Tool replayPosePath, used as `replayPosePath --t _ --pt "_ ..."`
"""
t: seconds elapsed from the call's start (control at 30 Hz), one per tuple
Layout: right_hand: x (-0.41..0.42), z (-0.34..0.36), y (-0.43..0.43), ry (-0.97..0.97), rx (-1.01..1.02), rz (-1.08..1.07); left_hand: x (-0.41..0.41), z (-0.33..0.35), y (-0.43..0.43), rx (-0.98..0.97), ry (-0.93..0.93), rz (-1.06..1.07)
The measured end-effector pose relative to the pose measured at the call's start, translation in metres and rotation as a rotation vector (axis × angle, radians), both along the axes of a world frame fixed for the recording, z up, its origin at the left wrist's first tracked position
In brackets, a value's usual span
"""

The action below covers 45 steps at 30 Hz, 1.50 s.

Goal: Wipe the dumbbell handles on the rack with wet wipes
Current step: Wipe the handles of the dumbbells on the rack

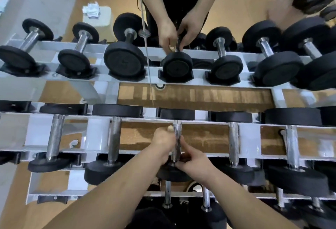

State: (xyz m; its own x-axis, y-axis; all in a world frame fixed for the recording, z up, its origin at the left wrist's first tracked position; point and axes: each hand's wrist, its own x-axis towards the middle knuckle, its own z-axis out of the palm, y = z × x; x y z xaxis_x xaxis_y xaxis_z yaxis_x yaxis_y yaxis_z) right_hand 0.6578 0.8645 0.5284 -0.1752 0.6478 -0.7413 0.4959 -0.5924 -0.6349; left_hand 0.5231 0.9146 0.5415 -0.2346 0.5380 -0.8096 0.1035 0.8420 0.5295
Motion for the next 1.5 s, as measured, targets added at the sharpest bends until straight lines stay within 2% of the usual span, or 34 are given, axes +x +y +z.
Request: replayPosePath --t 0.07,0.1,0.17,0.27,0.3,0.33,0.4,0.47,0.57,0.63,0.7,0.87,0.93,1.0,1.1,1.13,1.27,1.33,1.4,1.5 --pt "0.0 -0.001 0.0 -0.022 -0.007 0.009 -0.001 -0.003 0.016 0.057 -0.056 0.125" --pt "0.0 -0.001 0.0 -0.02 -0.006 0.005 -0.001 -0.004 0.015 0.071 -0.089 0.123" --pt "0.002 -0.001 0.001 -0.002 -0.012 -0.002 0.004 -0.004 -0.005 0.107 -0.143 0.036" --pt "0.004 0.002 0.003 0.014 -0.022 0.005 0.001 -0.007 -0.04 0.128 0.008 -0.269" --pt "0.004 0.003 0.004 0.008 -0.027 0.015 -0.001 -0.009 -0.043 0.118 0.048 -0.313" --pt "0.004 0.005 0.004 0.001 -0.03 0.024 -0.002 -0.007 -0.038 0.098 0.043 -0.295" --pt "0.003 0.008 0.005 -0.011 -0.03 0.032 -0.001 -0.001 -0.018 0.057 -0.044 -0.121" --pt "0.001 0.01 0.007 -0.016 -0.026 0.037 0.004 0.002 0.0 0.088 -0.066 -0.012" --pt "0.001 0.006 0.005 -0.02 -0.013 0.011 0.009 -0.007 -0.01 0.215 0.081 -0.22" --pt "0.002 0.005 0.003 -0.002 -0.018 -0.028 0.004 -0.008 -0.04 0.164 0.171 -0.446" --pt "0.004 0.006 0.003 -0.004 -0.018 -0.042 -0.001 -0.008 -0.056 0.103 0.142 -0.545" --pt "-0.001 0.012 0.005 -0.035 -0.016 0.013 -0.005 -0.012 -0.011 0.135 -0.024 -0.157" --pt "-0.003 0.011 0.004 -0.045 -0.027 0.018 0.0 -0.018 -0.004 0.142 -0.086 -0.095" --pt "-0.003 0.01 0.002 -0.044 -0.029 0.001 0.0 -0.021 -0.021 0.155 -0.038 -0.209" --pt "-0.002 0.012 0.003 -0.024 -0.04 -0.019 -0.008 -0.021 -0.052 0.106 0.109 -0.557" --pt "-0.002 0.012 0.004 -0.026 -0.041 -0.014 -0.01 -0.022 -0.054 0.095 0.097 -0.556" --pt "-0.005 0.015 0.004 -0.042 -0.03 0.002 -0.012 -0.03 -0.02 0.129 -0.053 -0.204" --pt "-0.006 0.016 0.003 -0.044 -0.025 0.003 -0.008 -0.032 -0.013 0.16 -0.054 -0.139" --pt "-0.005 0.014 0.003 -0.036 -0.026 -0.007 -0.005 -0.031 -0.024 0.178 -0.034 -0.18" --pt "-0.003 0.013 0.003 -0.036 -0.031 -0.015 -0.01 -0.03 -0.054 0.139 0.049 -0.452"
